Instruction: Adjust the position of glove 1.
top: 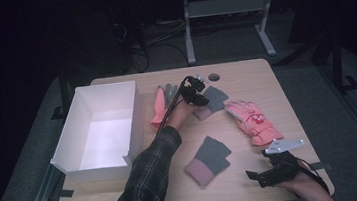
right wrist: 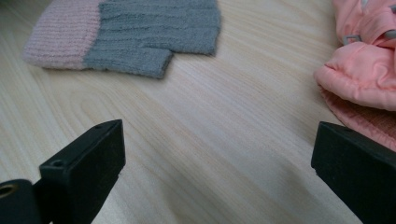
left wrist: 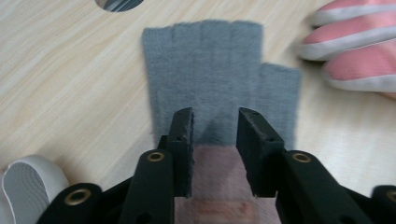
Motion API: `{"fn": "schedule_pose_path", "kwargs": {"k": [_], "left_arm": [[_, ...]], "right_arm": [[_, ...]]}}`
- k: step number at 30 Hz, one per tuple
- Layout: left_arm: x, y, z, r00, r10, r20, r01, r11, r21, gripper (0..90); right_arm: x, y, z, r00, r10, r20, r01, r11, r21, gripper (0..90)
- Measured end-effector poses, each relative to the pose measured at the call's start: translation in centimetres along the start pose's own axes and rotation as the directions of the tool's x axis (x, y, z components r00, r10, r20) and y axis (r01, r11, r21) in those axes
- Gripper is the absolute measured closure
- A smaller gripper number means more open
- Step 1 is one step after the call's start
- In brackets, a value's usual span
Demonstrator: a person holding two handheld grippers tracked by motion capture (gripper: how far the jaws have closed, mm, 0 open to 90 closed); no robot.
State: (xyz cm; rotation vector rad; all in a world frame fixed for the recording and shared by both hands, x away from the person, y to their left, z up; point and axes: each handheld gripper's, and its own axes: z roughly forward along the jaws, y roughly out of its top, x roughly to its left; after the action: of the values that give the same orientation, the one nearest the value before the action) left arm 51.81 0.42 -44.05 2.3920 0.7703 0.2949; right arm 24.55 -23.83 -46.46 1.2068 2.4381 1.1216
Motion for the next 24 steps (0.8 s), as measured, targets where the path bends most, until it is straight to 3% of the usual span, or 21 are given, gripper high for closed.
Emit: {"fn": "schedule_pose_path", "kwargs": {"k": [4,6,8,16,19,21,24], "left_arm": [[0.4,-0.2,0.8,0.9998,0.018,0.009,-0.018,0.9998,0.003,61.5],[0.4,-0.4,1.1,0.9998,0.009,0.017,-0.009,0.9999,-0.011,59.0],[0.5,-0.6,1.4,0.9992,0.026,0.032,-0.026,0.9996,0.005,59.5],[0.8,-0.5,1.5,0.9976,0.017,0.067,-0.019,0.9996,0.022,77.5],[0.7,-0.3,1.6,0.9975,0.034,0.062,-0.036,0.9990,0.025,84.2],[0.6,-0.3,1.5,0.9972,0.047,0.057,-0.049,0.9985,0.025,84.7],[0.8,-0.1,0.8,0.9973,0.019,0.071,-0.020,0.9997,0.014,85.6]], "right_arm": [[0.0,0.0,0.0,1.0000,0.000,-0.001,0.000,1.000,0.000,2.5],[0.0,0.0,0.0,1.0000,-0.001,-0.001,0.001,1.000,0.000,2.5],[0.0,0.1,0.0,1.0000,-0.001,-0.001,0.001,1.000,0.003,2.5],[0.1,0.1,0.2,1.0000,0.004,0.001,-0.004,1.000,0.009,2.5],[0.1,0.1,0.2,1.0000,0.005,-0.001,-0.005,1.000,0.009,2.5],[0.0,0.1,0.2,1.0000,0.002,0.000,-0.002,1.000,0.009,2.5],[-0.1,0.0,0.1,1.0000,0.005,0.001,-0.005,1.000,0.006,2.6]]}}
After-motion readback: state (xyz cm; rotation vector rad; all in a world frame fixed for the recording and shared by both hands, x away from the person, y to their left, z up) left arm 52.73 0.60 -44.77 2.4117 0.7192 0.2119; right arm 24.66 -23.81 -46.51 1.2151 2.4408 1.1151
